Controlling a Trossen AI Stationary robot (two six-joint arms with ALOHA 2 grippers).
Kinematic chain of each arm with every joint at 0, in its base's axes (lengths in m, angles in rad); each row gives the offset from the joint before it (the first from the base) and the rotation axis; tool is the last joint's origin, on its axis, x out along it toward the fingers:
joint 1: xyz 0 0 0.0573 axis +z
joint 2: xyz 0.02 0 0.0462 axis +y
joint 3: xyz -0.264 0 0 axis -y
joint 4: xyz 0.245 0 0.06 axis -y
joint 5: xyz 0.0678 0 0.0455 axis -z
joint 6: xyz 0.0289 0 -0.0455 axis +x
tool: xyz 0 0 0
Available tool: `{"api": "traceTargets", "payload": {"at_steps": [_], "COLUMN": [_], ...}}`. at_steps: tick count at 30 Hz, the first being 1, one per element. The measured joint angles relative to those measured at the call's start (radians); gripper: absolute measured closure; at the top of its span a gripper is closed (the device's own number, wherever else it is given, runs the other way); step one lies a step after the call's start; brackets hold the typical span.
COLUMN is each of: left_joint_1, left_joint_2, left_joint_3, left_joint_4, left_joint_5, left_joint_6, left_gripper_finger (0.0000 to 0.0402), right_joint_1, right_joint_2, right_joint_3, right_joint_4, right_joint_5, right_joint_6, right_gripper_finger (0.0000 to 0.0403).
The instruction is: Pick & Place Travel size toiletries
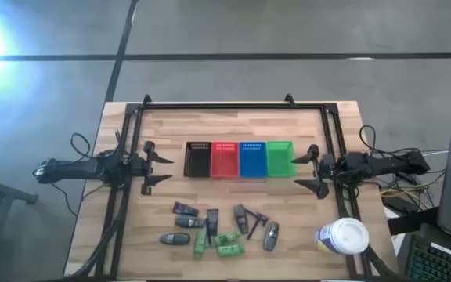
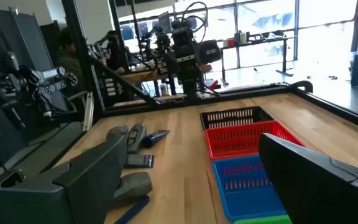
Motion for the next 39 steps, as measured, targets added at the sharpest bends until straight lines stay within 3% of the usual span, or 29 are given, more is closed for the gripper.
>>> {"api": "traceTargets", "payload": {"at_steps": [18, 24, 28, 31, 36, 39], "left_joint_1": [0.000, 0.000, 0.000, 0.000, 0.000, 0.000], "left_joint_2": [0.000, 0.000, 0.000, 0.000, 0.000, 0.000], "left_joint_3": [0.000, 0.000, 0.000, 0.000, 0.000, 0.000], "left_joint_4": [0.000, 0.000, 0.000, 0.000, 0.000, 0.000], "left_joint_5": [0.000, 0.000, 0.000, 0.000, 0.000, 0.000], "left_joint_6": [0.000, 0.000, 0.000, 0.000, 0.000, 0.000], "left_gripper_finger": [0.0170, 0.0170, 0.0170, 0.0170, 0.0170, 0.0170], "right_joint_1": [0.000, 0.000, 0.000, 0.000, 0.005, 0.021], "right_joint_2": [0.000, 0.000, 0.018, 0.064, 0.215, 0.396], "right_joint_3": [0.000, 0.000, 0.000, 0.002, 0.002, 0.017], "right_joint_4": [0.016, 0.205, 0.508, 0.746, 0.835, 0.828], "right_joint_5": [0.006, 0.009, 0.009, 0.008, 0.006, 0.011], "right_joint_6": [-0.017, 0.339, 0.501, 0.522, 0.577, 0.817], "right_gripper_finger": [0.0039, 0.0039, 0.0039, 0.0039, 0.0039, 0.0039]}}
